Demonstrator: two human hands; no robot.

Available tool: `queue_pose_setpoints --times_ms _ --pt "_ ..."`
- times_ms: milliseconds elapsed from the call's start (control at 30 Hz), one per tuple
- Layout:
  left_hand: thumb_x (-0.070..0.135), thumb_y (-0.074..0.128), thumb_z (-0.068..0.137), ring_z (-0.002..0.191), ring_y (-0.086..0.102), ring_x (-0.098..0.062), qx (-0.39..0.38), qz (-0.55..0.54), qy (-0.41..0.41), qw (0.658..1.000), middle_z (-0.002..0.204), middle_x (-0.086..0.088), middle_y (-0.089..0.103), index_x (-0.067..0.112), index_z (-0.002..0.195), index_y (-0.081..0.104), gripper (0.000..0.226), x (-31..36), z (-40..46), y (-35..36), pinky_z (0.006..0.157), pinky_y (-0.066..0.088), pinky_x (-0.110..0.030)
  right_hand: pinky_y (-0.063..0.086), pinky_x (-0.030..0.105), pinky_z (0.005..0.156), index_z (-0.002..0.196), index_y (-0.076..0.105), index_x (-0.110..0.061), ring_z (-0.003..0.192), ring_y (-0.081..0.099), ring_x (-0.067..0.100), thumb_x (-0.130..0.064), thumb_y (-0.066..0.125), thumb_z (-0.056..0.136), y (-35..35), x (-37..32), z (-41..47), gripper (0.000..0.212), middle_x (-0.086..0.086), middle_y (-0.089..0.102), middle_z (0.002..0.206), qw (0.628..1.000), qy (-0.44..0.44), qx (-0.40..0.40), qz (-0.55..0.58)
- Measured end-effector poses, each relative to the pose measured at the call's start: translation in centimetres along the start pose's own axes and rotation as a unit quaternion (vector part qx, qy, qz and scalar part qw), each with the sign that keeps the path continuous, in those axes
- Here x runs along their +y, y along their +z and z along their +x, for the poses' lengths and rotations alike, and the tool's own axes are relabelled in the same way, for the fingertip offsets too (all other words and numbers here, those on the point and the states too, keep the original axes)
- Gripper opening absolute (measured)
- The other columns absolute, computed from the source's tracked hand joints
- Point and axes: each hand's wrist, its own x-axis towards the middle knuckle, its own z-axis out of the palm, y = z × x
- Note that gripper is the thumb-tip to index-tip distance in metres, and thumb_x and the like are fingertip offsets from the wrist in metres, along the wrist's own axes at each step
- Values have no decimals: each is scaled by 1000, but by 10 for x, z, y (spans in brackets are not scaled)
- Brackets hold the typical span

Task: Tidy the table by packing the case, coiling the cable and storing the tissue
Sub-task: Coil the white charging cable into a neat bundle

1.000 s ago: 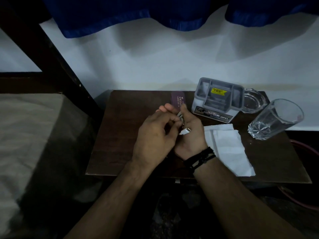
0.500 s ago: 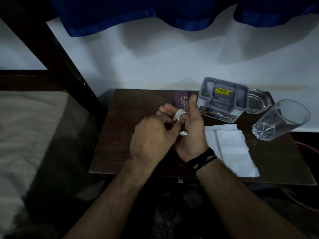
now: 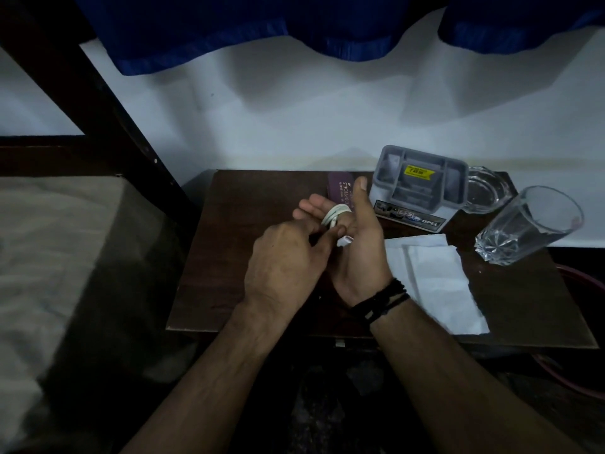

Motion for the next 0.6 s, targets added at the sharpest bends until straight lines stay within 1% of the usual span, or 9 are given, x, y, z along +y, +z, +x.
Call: queue_pose_setpoints --times_ms 67,167,267,333,400,467,500,533,600 --pt "51 61 94 80 71 -19 1 -27 11 1000 85 0 75 26 100 77 30 0 0 1 67 54 -33 50 40 107 130 58 6 121 67 30 -64 41 97 0 -1 -1 79 23 67 130 1000 1 -8 -4" --pt "46 62 94 78 69 -13 4 -62 27 998 86 3 74 25 100 77 27 -2 0 2 66 52 -29 51 39 105 128 60 6 119 68 30 -64 42 96 0 -2 -1 78 23 68 128 1000 -3 -14 -15" --pt "38 58 94 68 61 -8 -30 -99 31 994 76 7 66 23 89 72 21 -5 1 1 63 46 -28 54 34 99 121 66 4 118 68 26 -61 45 96 -2 -1 -1 73 20 71 125 998 -6 -12 -61" --pt "35 56 91 62 54 -6 -57 -130 23 990 69 8 59 26 77 63 19 -4 1 -3 61 41 -27 55 30 95 119 68 4 118 68 24 -54 48 99 -4 1 0 65 18 72 123 996 -7 -10 -83" --pt "35 53 89 63 56 -8 -84 -174 11 981 69 4 60 24 73 60 21 -4 2 -6 62 43 -30 54 36 101 117 70 2 118 68 23 -49 52 100 -6 3 3 57 16 73 122 995 -18 -5 -102" --pt "35 54 91 66 57 -10 -101 -204 5 974 71 0 62 16 76 63 26 -5 4 -9 65 46 -34 50 44 107 114 72 -3 119 68 24 -51 56 97 -8 6 7 53 13 74 120 992 -30 -5 -125" --pt "33 55 94 65 55 -8 -105 -216 3 971 70 -1 61 12 77 64 28 -6 4 -10 65 45 -33 50 46 108 113 73 -5 119 68 24 -52 57 95 -9 6 8 53 11 75 120 990 -36 -9 -138" --pt "29 57 97 63 53 -6 -107 -227 3 968 67 -1 59 9 77 63 29 -6 5 -12 63 44 -30 50 47 107 113 73 -5 118 68 24 -52 57 94 -9 5 8 53 10 75 120 988 -41 -14 -151" --pt "20 58 100 57 46 -2 -112 -243 1 964 61 1 53 1 76 62 31 -2 4 -14 56 38 -20 51 49 106 112 74 -3 114 70 25 -48 55 99 -12 2 8 51 11 76 117 983 -51 -16 -173"
